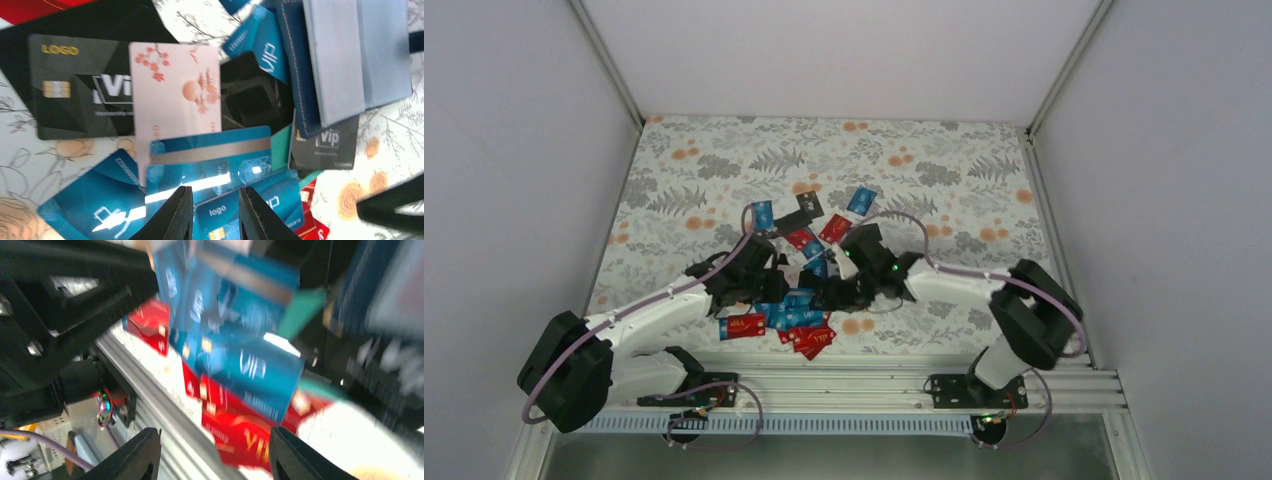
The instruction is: Put the credit cards into the card holder
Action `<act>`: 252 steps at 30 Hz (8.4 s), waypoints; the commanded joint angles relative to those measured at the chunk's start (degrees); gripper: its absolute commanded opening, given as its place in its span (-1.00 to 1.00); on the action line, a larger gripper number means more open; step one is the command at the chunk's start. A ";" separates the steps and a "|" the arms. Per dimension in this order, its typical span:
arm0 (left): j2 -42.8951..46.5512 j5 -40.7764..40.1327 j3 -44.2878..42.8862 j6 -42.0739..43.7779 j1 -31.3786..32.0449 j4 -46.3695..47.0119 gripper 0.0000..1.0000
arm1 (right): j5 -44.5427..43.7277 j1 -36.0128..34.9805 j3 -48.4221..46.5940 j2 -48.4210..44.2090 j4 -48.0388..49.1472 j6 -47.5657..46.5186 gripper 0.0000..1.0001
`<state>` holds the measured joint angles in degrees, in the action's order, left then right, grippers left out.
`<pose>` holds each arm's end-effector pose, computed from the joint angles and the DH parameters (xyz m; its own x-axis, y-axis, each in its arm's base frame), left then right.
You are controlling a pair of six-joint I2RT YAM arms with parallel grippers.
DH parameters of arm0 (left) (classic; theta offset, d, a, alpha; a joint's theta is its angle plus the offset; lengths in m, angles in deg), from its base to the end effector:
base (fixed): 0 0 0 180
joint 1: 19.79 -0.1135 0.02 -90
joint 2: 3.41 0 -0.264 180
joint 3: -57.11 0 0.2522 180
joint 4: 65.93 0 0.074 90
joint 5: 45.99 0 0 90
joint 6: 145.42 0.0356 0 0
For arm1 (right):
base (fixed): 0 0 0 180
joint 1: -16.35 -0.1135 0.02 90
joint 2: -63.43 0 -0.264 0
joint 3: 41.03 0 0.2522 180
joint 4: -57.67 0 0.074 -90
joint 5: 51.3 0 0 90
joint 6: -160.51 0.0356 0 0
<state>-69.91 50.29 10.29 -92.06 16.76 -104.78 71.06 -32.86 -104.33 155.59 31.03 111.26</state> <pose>0.1658 -0.1278 0.1774 -0.9304 -0.0487 -0.3632 0.1029 0.9166 -0.3864 0.1879 0.2470 0.1698 -0.9546 -0.2623 -0.1412 -0.2831 0.6515 0.7039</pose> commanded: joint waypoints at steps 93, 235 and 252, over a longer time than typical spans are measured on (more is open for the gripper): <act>4.78 -6.43 -13.35 5.99 5.25 -0.46 1.00 | -22.51 5.45 11.34 -34.22 -0.89 8.74 -0.93; -34.92 8.34 -20.26 14.47 0.79 9.99 -0.95 | 6.44 22.32 -10.54 9.57 -20.28 -21.60 0.46; -33.03 4.13 -19.94 12.39 0.71 11.35 -0.95 | -2.62 22.32 -16.52 13.84 -9.42 -15.97 -0.08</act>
<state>-103.68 57.09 -9.34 -79.16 17.59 -92.89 71.74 -10.26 -118.28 166.84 18.72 94.30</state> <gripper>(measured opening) 0.029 0.459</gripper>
